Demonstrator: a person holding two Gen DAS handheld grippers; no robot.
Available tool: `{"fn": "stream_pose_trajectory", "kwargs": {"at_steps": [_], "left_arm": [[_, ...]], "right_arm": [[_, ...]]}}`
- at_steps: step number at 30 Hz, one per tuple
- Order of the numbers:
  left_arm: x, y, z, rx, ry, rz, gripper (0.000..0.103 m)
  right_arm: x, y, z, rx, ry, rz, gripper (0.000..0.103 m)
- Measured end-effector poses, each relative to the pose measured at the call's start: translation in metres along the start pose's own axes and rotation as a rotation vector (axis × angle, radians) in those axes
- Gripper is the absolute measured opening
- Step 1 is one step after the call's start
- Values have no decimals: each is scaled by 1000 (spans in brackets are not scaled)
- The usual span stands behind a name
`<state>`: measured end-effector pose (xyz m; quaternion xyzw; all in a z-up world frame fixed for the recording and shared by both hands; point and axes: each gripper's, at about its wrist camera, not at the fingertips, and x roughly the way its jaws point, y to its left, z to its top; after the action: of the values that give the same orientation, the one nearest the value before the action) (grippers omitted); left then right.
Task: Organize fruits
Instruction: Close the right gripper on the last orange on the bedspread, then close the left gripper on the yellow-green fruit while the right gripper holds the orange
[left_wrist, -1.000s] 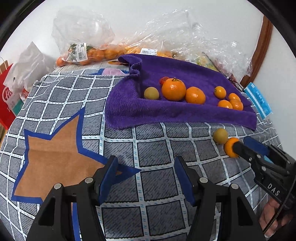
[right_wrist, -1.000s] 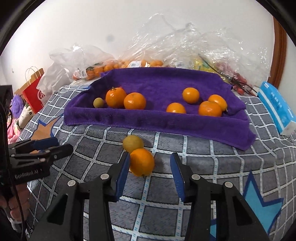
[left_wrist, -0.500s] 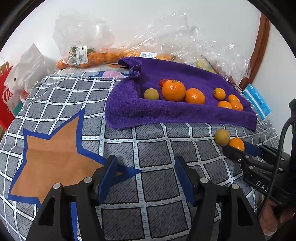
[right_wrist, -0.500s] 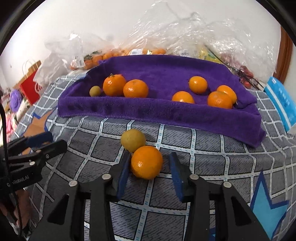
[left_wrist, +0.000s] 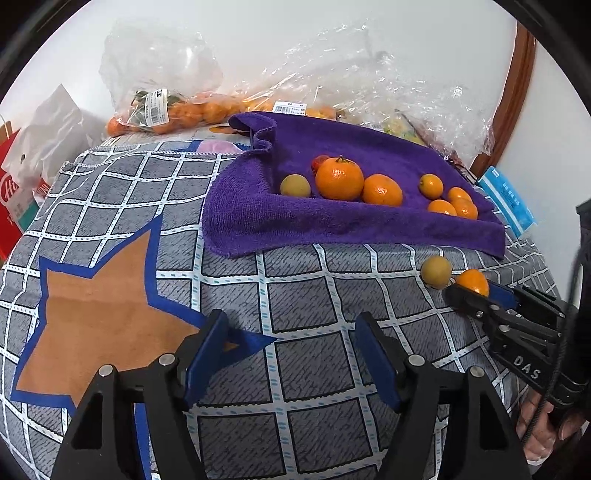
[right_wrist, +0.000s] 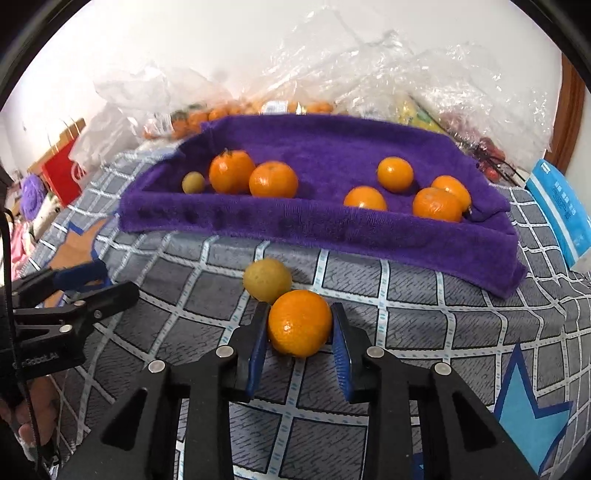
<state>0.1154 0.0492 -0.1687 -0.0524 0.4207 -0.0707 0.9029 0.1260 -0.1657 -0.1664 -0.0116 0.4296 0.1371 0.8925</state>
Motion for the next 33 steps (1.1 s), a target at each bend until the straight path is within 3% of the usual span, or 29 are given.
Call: {"fn": "stream_pose_trajectory", "kwargs": {"at_steps": [6,13,22,28,33], "left_arm": [[0,-4,-1,19,2,10,69],[-3,-9,-4,52,28,16,69],[-5,-72,7,179,31,-14,68],[8,-100,12,197,3,-21,68],[25,-111,20,200,40,-32,56]], "right_arm": [[-8,-14,0,67,-19,17,32],[-34,-26,-4,38,-91,-27,32],[-58,-88,-19,83,-103,-125,32],[-62,-117,-33,115,-106,-144,32],[-64,-130,-39,166,-115,-91,32]]}}
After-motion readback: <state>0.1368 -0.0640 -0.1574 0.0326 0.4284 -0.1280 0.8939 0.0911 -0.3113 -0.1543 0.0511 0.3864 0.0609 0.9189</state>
